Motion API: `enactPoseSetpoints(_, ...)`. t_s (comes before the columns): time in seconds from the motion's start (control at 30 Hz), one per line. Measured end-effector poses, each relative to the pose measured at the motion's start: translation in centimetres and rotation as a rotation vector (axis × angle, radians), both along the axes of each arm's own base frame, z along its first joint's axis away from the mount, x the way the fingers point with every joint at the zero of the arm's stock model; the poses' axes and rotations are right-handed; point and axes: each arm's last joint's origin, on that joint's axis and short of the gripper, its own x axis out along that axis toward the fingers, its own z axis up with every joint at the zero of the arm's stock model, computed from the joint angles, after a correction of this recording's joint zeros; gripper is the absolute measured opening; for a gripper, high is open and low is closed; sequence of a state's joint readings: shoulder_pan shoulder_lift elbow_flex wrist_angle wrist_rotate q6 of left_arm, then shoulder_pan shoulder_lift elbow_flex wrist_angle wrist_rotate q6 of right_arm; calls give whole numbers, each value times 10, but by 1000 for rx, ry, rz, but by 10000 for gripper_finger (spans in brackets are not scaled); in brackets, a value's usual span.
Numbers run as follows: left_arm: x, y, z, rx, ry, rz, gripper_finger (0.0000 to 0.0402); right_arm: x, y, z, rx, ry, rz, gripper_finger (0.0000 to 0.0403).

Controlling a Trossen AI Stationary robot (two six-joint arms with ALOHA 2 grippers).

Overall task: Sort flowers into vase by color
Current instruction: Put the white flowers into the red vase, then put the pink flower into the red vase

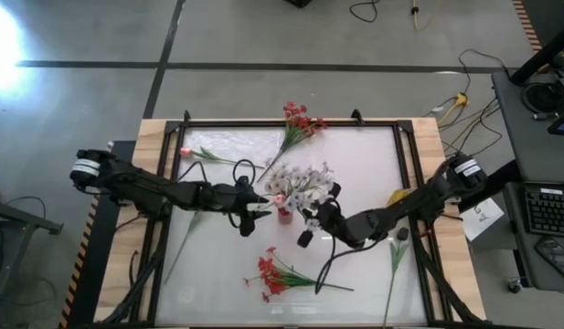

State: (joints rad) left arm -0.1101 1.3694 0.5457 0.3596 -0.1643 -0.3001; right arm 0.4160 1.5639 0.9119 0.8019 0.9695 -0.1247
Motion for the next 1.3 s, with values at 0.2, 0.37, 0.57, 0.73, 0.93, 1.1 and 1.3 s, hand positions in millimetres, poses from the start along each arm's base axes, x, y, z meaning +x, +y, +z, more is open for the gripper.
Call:
enactPoseSetpoints(0.2,7,-2,-11,-18,7,-37,181,4,0,-9,24,1,-4,20)
enactPoseSetpoints(0.37,12,-2,-11,-25,-44,-41,181,9,-1,-19,53,4,-14,20)
enactPoseSetpoints(0.57,19,-2,0,-24,-80,-39,181,16,-2,-37,87,21,-23,20)
enactPoseSetpoints(0.73,24,0,8,7,-74,-40,181,20,-2,-51,91,46,-27,24)
enactPoseSetpoints(0.93,27,1,12,89,23,-73,181,23,-2,-62,112,72,-34,50)
enactPoseSetpoints(1.1,32,0,25,130,52,-95,181,22,-5,-73,159,118,-53,81)
enactPoseSetpoints(1.3,22,1,45,157,90,-109,176,25,-4,-70,195,109,-58,130)
